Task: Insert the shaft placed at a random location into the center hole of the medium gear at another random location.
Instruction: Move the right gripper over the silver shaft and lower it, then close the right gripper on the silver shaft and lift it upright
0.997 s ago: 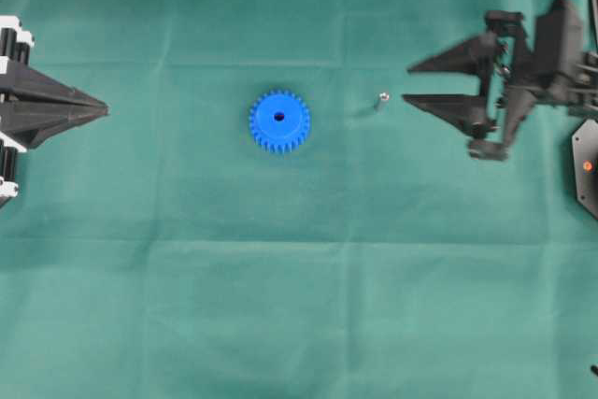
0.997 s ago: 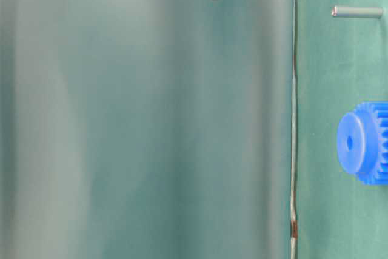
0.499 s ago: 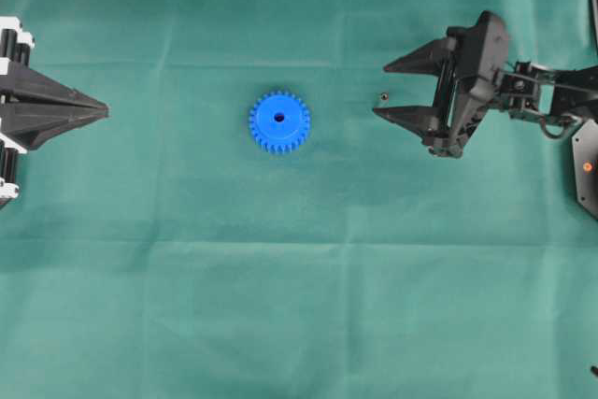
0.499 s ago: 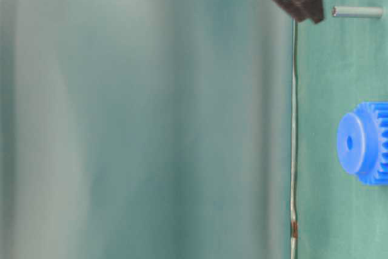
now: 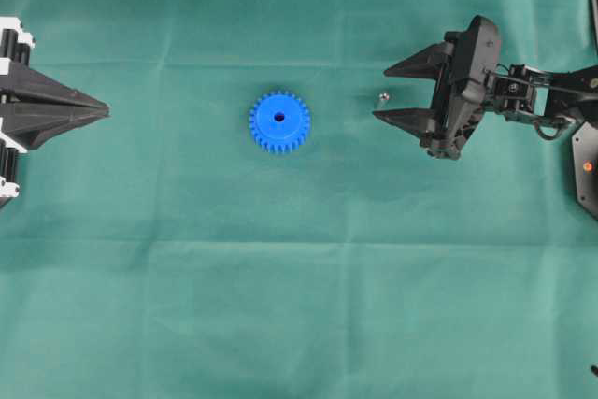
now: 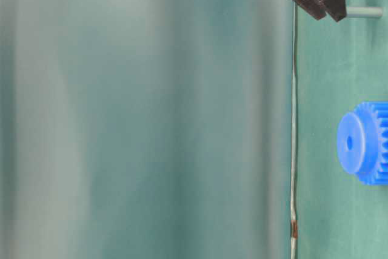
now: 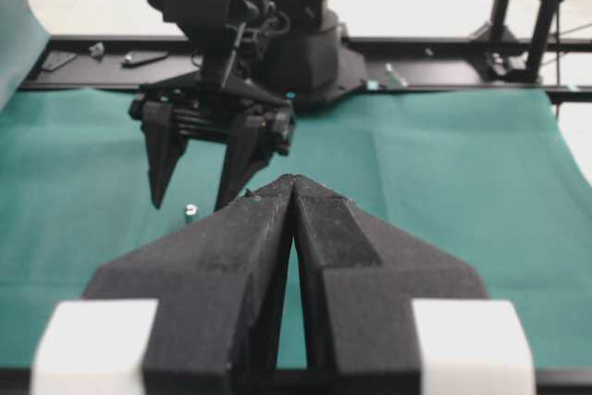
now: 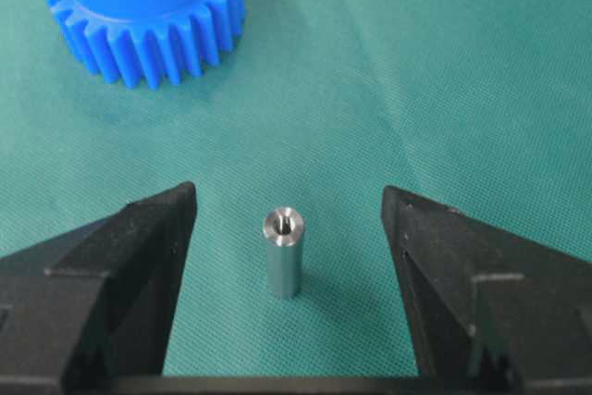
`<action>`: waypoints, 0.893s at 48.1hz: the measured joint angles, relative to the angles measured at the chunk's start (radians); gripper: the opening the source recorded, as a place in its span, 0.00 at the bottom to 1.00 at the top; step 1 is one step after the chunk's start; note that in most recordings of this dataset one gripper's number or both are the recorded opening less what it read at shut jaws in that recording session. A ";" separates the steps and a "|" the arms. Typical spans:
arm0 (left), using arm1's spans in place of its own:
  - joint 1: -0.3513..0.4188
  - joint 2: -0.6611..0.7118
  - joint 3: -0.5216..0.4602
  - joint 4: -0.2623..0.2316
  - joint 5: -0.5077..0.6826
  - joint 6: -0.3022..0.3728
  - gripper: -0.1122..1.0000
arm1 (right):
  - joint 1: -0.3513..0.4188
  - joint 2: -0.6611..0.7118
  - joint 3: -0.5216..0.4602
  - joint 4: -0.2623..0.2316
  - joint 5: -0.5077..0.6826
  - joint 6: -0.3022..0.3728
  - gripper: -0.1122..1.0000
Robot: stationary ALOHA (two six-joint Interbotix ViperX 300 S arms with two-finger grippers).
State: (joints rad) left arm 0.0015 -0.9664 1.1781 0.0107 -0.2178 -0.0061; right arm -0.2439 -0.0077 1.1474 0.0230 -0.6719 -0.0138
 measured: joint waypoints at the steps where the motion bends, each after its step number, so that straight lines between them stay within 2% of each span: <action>1: 0.000 -0.002 0.000 0.002 0.002 0.000 0.10 | -0.003 0.000 0.000 0.000 -0.002 0.000 0.78; 5: -0.002 -0.002 0.000 0.002 0.005 0.000 0.10 | -0.003 0.000 0.000 0.000 0.000 0.002 0.70; 13: 0.000 -0.002 0.000 0.000 0.009 -0.002 0.10 | 0.002 0.012 0.000 -0.003 0.017 0.000 0.31; 16: 0.000 -0.002 0.000 0.002 0.009 -0.003 0.10 | 0.006 0.014 0.000 -0.005 0.017 0.000 0.22; 37: 0.000 -0.002 0.000 0.002 0.018 -0.005 0.10 | 0.008 0.014 -0.006 -0.005 0.021 0.000 0.22; 43: 0.000 -0.002 0.000 0.000 0.020 -0.005 0.10 | 0.008 -0.015 -0.017 -0.006 0.060 0.000 0.22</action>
State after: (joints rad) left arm 0.0015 -0.9679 1.1781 0.0107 -0.1979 -0.0107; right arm -0.2362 -0.0230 1.1305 0.0169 -0.6121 -0.0138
